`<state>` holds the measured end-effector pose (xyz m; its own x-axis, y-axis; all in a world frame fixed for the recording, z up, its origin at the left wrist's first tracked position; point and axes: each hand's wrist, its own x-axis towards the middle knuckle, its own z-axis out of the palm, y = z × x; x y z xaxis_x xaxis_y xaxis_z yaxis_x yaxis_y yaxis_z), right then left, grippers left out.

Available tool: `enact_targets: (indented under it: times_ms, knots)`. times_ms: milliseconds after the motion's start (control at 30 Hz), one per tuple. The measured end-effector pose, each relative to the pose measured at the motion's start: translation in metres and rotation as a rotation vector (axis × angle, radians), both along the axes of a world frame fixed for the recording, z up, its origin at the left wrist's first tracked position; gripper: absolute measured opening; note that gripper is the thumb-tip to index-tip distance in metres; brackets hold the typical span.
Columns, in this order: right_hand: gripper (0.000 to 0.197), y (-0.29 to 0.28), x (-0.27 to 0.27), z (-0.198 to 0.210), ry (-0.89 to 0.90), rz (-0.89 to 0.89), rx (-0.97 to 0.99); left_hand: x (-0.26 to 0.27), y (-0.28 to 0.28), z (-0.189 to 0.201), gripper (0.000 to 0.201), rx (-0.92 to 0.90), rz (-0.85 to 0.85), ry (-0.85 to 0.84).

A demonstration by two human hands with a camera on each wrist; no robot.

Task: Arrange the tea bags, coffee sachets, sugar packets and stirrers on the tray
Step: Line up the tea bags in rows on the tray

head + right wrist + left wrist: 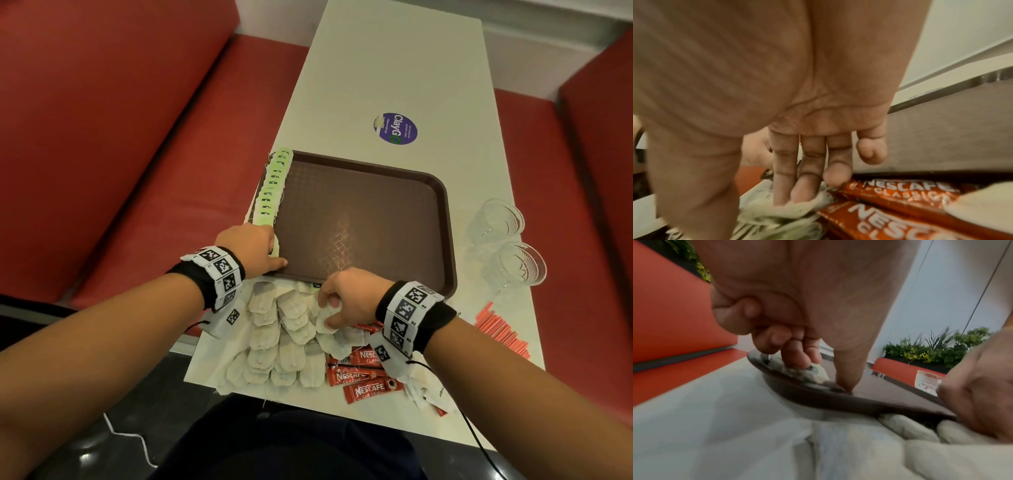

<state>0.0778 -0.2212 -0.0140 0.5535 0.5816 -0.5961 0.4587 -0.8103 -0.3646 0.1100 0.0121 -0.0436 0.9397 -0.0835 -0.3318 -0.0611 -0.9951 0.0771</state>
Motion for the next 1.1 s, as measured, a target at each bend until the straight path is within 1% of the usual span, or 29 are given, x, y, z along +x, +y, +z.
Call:
enact_targets:
  times_ms: [100, 200, 267, 333, 400, 433, 500, 567, 633, 667, 800, 867, 967, 1000, 1067, 1100]
  knots:
    - [0.029, -0.001, -0.001, 0.001, -0.003, -0.001, 0.015, 0.001, 0.001, 0.001, 0.034, 0.029, -0.003, 0.014]
    - [0.027, -0.002, -0.001, 0.003, 0.004, -0.005, 0.044, 0.001, 0.006, 0.004, 0.031, 0.010, -0.002, 0.021]
    - [0.026, -0.004, -0.001, 0.002, -0.022, 0.001, 0.055, -0.003, 0.006, 0.008, 0.030, -0.038, -0.035, -0.015]
    - [0.035, -0.005, 0.000, 0.000, -0.058, 0.034, 0.022, -0.010, 0.004, 0.015, 0.026, -0.148, -0.112, -0.036]
    - [0.044, -0.007, 0.001, -0.002, -0.078, 0.058, -0.011, -0.021, -0.003, 0.024, 0.023, -0.246, -0.240, 0.027]
    - [0.045, -0.007, 0.001, -0.003, -0.082, 0.062, -0.018, -0.028, -0.007, 0.027, 0.023, -0.262, -0.309, 0.077]
    - [0.045, -0.008, 0.001, -0.003, -0.085, 0.071, -0.022, -0.040, -0.015, 0.027, 0.030, -0.219, -0.429, 0.156]
    - [0.042, -0.006, 0.001, -0.003, -0.104, 0.093, -0.018, -0.049, -0.021, 0.023, 0.040, -0.132, -0.491, 0.192]
    - [0.035, -0.005, 0.001, -0.002, -0.133, 0.091, -0.013, -0.054, -0.024, 0.019, 0.044, -0.098, -0.506, 0.185]
    - [0.032, -0.005, 0.002, -0.002, -0.143, 0.070, -0.011, -0.055, -0.025, 0.019, 0.042, -0.091, -0.512, 0.171]
    - [0.013, -0.004, 0.004, -0.004, -0.166, -0.009, 0.031, -0.057, -0.028, 0.020, 0.023, -0.053, -0.503, 0.105]
    - [0.007, -0.005, 0.003, -0.007, -0.183, -0.058, 0.093, -0.057, -0.029, 0.022, 0.020, -0.051, -0.488, 0.074]
    - [0.016, -0.006, 0.001, -0.007, -0.202, -0.146, 0.269, -0.050, -0.024, 0.027, 0.021, -0.108, -0.436, -0.002]
    - [0.016, -0.006, 0.001, -0.005, -0.209, -0.163, 0.320, -0.047, -0.021, 0.030, 0.020, -0.141, -0.410, -0.020]
    - [0.008, -0.004, 0.002, -0.002, -0.211, -0.211, 0.384, -0.039, -0.016, 0.035, 0.017, -0.215, -0.375, -0.039]
    - [0.008, -0.004, 0.003, -0.002, -0.202, -0.253, 0.412, -0.036, -0.014, 0.038, 0.017, -0.250, -0.363, -0.043]
